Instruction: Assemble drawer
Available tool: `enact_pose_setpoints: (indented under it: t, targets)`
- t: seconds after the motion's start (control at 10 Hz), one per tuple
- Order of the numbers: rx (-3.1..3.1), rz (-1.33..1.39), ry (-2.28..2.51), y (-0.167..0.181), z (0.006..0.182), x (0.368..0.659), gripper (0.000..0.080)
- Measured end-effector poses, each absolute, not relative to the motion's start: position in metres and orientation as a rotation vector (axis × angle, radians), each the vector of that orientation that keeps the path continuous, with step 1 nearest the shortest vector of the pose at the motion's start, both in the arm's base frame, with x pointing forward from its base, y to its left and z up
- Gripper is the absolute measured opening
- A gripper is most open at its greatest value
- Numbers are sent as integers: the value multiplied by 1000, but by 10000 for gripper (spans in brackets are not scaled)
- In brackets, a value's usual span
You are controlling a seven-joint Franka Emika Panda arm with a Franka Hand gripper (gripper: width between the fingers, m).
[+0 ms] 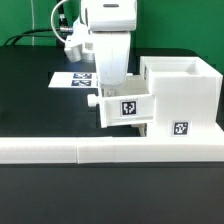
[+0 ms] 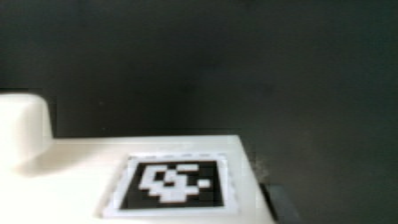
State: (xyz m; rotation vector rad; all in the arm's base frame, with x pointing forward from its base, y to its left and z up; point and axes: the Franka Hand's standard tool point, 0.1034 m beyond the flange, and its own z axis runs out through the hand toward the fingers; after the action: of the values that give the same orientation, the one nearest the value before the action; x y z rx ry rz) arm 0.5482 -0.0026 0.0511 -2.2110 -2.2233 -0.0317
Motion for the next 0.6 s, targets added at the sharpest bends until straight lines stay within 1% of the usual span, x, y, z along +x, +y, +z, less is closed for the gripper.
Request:
enact_pose_setpoints:
  t: [0.2, 0.6]
  targets:
    - [-2241, -30, -2199, 6, 52, 549, 42]
    - [-2284, -25, -2159, 7, 52, 549, 42]
